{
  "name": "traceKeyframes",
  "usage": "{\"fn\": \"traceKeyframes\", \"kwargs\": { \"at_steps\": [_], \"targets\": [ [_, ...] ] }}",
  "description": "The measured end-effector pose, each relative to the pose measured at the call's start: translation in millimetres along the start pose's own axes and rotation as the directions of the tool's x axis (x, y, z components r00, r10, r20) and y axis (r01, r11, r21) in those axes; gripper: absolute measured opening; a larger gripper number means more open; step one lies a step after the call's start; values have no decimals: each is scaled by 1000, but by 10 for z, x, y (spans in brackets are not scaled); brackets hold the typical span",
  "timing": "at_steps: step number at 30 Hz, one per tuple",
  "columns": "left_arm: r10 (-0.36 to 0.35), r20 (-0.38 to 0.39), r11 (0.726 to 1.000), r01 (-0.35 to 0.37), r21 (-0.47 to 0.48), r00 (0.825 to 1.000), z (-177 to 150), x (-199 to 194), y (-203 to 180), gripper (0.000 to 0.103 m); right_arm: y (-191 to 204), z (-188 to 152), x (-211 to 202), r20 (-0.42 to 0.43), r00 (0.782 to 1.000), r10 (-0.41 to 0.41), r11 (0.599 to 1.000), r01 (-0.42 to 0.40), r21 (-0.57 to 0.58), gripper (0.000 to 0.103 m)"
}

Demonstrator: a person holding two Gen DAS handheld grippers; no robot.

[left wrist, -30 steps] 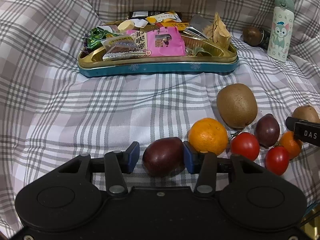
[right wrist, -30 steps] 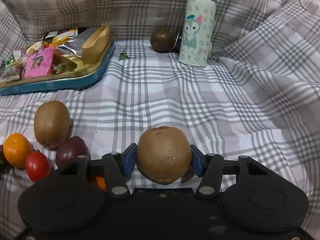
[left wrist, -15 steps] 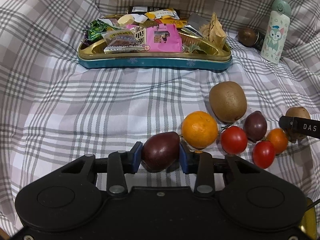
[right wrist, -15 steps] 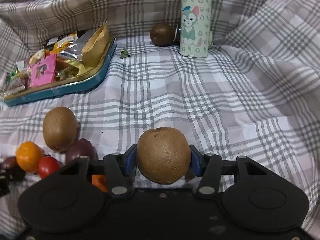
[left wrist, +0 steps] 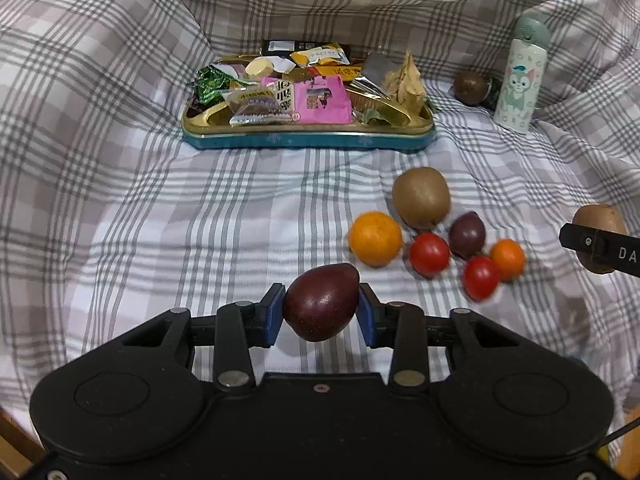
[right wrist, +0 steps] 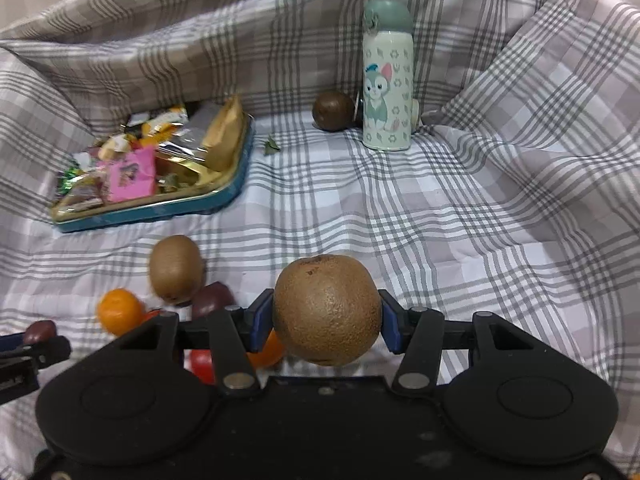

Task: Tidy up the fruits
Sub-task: 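Carry the plum and kiwi over the gold tray with both tools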

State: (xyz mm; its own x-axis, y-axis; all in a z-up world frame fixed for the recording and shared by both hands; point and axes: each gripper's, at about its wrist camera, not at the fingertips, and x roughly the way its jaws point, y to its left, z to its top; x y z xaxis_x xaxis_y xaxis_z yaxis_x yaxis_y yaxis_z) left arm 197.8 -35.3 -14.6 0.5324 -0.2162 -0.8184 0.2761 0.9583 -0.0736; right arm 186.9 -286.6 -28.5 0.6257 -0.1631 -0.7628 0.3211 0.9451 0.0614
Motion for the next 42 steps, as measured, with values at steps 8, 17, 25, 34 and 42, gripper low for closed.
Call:
{"fn": "traceKeyframes", "kwargs": {
  "at_steps": [8,17,25,34,42],
  "targets": [
    [-10,-37,1000,9,-15,999,-330,-369,-36,46,49,-316,-610,17,999,45,999,-45,10,55],
    [-4,-102,1000,1,-28,995,-777,-586,-115,46,71,-842,-1079,-15,997,72,997,-71,33,55],
    [18,-179,998,-27,-49,984,-1082,-635,-117,46,89,-1303,-1331,-65,997,52,998,-50,35,55],
    [-16,-236,995,-8,-102,972,-1331,-680,-77,46,106,-1578,-1428,-149,989,12,998,-2,65,55],
    [6,-235,994,-31,-101,972,-1431,-686,-76,46,166,-1630,-1500,-130,991,-12,999,17,42,55]
  ]
}}
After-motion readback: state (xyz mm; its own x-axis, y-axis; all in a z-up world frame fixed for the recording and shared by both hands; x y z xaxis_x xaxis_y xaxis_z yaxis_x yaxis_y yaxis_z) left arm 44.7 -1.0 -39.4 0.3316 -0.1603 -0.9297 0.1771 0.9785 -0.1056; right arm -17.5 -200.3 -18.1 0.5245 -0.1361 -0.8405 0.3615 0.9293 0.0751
